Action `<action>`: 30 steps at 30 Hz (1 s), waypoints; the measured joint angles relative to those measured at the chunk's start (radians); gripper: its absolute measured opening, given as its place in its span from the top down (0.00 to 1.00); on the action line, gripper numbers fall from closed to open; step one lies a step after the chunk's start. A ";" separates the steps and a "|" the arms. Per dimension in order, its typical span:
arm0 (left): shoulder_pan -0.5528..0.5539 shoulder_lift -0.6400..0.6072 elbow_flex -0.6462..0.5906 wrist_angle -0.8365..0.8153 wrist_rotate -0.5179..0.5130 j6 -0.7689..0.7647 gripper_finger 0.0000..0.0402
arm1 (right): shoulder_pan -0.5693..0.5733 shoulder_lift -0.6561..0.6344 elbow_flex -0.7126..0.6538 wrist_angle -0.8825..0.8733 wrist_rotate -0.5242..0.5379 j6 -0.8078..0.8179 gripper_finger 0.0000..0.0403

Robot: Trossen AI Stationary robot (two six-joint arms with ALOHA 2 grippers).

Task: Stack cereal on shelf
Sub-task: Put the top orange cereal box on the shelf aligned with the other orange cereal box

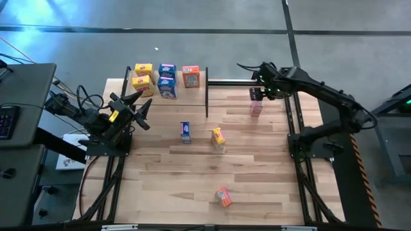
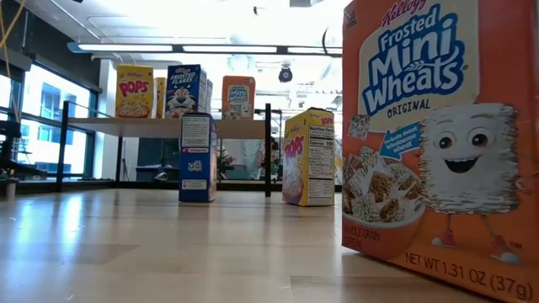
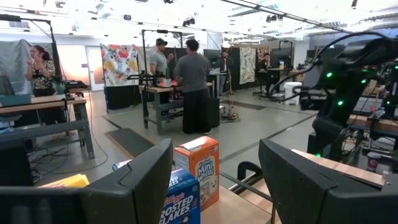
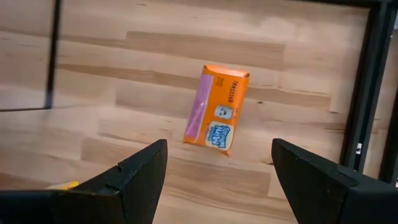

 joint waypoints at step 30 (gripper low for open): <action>0.000 0.000 0.000 0.000 0.000 0.002 0.43 | -0.074 0.237 0.000 0.048 -0.040 -0.030 0.30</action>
